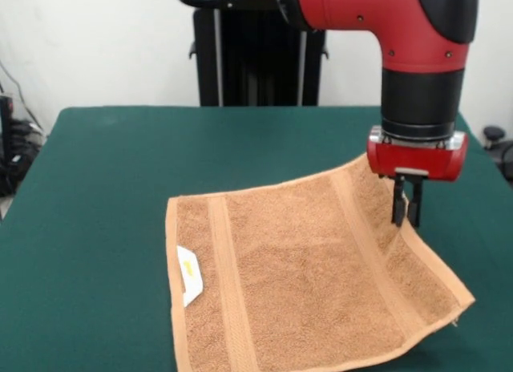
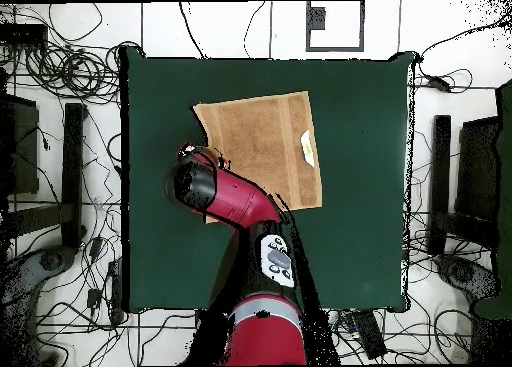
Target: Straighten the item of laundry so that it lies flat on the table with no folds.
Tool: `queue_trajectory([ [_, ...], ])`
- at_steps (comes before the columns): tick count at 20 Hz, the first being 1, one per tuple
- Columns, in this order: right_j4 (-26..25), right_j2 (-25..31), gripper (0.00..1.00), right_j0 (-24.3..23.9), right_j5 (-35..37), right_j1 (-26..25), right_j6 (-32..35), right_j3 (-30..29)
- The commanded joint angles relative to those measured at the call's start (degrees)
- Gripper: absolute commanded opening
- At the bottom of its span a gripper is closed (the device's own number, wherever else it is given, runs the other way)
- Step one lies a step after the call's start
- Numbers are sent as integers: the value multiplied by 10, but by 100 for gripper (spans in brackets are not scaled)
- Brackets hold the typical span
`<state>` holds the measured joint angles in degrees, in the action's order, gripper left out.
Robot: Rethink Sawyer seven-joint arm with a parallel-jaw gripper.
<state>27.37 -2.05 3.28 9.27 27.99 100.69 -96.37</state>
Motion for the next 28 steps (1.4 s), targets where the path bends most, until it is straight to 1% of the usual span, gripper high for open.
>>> queue_trajectory([
  [1, 40, -1, 100, 34, 10, -41, 151, 25],
  [4, 49, -17, 100, 48, 18, -45, 161, 30],
  [7, 54, -29, 100, 60, -5, -48, 161, 37],
  [10, 59, -8, 100, 50, 6, -43, 159, 31],
  [15, 62, -2, 100, 44, 16, -40, 152, 30],
  [19, 62, -11, 100, 46, 30, -38, 148, 33],
  [22, 47, -9, 100, 32, 44, -31, 127, 25],
  [26, -6, 5, 100, -12, 35, -10, 65, -15],
  [27, -18, -3, 100, -14, 39, -5, 54, -21],
  [28, -36, -14, 100, -15, 58, -2, 36, -21],
])
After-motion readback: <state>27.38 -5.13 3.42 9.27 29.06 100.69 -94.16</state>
